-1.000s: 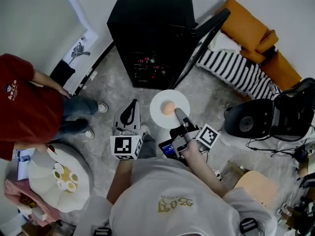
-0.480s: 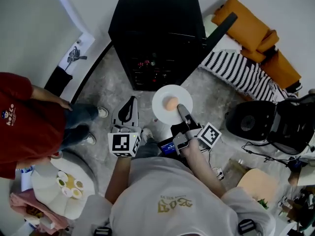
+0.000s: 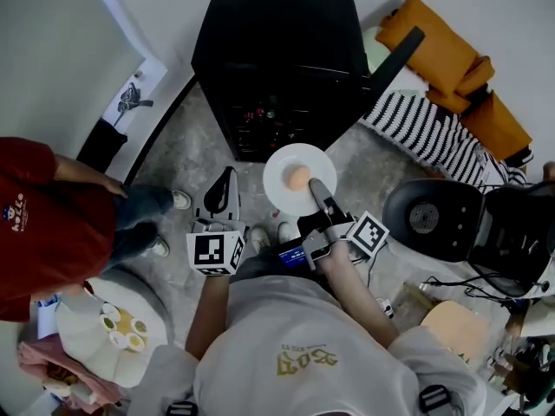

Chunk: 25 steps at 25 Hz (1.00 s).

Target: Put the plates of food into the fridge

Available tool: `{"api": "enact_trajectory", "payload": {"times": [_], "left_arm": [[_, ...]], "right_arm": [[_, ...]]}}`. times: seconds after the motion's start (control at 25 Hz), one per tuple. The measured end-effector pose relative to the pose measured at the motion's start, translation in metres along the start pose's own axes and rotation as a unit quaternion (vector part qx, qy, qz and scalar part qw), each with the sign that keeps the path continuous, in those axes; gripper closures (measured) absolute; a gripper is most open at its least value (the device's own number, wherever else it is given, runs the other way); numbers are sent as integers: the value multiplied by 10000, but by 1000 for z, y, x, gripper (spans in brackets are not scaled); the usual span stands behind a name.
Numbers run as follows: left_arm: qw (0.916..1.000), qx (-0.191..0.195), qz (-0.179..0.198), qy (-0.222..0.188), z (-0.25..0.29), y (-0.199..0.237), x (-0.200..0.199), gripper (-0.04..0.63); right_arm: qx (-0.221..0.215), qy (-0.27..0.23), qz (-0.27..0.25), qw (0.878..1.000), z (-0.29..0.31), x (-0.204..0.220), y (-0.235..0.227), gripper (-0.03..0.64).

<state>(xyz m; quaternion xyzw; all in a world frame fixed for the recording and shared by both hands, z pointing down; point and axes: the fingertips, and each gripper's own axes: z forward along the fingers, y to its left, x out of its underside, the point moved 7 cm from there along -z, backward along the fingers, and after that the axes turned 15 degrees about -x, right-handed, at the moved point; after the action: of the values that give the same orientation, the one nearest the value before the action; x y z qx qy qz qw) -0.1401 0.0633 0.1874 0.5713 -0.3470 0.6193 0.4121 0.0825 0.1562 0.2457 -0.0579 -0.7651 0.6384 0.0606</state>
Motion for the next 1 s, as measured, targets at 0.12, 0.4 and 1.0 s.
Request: {"api": "enact_trajectory", "payload": {"times": [0.12, 0.4, 1.0], "left_arm": [[10000, -63, -47, -19, 2, -3, -3, 589], [9998, -194, -65, -16, 7, -12, -1, 588], [9983, -539, -93, 190, 35, -10, 35, 588]], "right_arm": [[-8, 64, 71, 10000, 6, -4, 0, 598], [-39, 291, 154, 9994, 20, -12, -3, 597], [0, 715, 211, 9972, 45, -33, -44, 598]]}}
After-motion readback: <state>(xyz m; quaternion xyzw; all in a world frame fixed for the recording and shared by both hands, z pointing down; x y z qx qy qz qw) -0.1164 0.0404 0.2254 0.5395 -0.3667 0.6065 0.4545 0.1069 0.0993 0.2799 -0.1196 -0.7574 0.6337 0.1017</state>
